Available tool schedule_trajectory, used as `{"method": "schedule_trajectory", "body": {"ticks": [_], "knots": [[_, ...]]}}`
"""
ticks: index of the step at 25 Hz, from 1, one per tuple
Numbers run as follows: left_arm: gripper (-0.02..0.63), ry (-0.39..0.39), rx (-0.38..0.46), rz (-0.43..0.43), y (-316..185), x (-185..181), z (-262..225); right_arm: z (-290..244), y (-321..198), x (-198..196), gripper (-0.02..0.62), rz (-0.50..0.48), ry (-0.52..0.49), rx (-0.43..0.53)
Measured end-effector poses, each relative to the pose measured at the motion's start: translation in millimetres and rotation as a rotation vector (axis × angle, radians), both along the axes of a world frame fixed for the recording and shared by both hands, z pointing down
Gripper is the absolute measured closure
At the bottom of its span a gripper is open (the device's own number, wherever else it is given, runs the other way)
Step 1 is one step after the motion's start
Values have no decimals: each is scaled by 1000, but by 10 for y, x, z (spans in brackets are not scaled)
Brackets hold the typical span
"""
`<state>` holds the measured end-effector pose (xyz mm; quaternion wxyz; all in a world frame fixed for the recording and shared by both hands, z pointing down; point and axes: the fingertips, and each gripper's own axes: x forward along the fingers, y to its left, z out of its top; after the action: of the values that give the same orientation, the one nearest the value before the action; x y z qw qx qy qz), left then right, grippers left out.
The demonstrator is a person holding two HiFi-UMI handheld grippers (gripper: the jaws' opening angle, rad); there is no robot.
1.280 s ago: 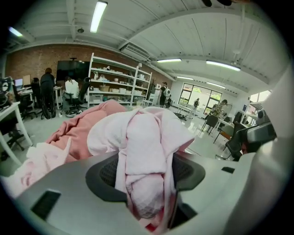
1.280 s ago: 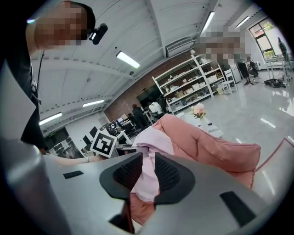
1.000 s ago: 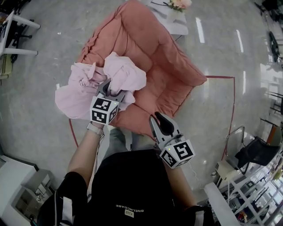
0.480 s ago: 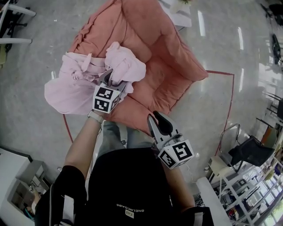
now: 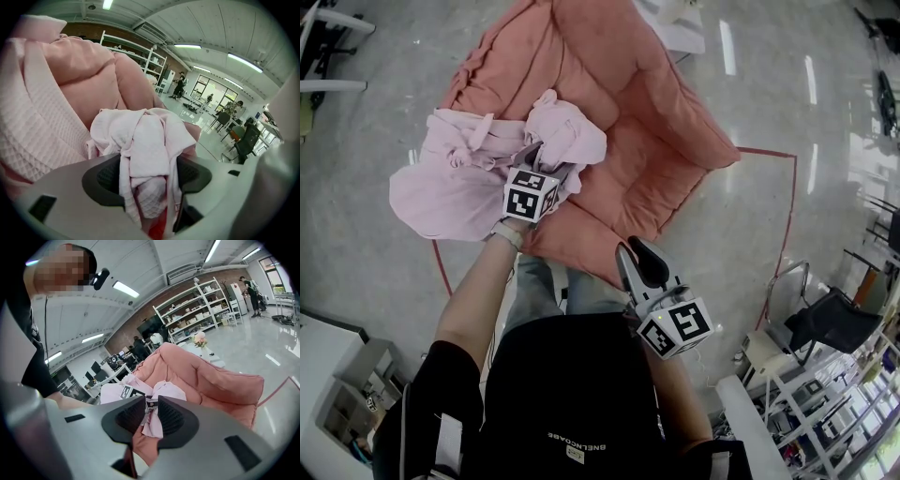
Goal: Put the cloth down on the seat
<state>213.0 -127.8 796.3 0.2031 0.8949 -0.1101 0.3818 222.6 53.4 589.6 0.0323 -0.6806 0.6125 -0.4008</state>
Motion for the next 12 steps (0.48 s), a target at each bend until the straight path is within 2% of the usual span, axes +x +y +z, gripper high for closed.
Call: {"method": "schedule_trajectory", "body": {"ticks": [5,12], "knots": [[268,-52,8,23,31,-13,78,11,35,-3,494,10,-6,-1],[242,-50,39,7,-61,-61,-46,-10,61,-29,494,13,-4,8]]}}
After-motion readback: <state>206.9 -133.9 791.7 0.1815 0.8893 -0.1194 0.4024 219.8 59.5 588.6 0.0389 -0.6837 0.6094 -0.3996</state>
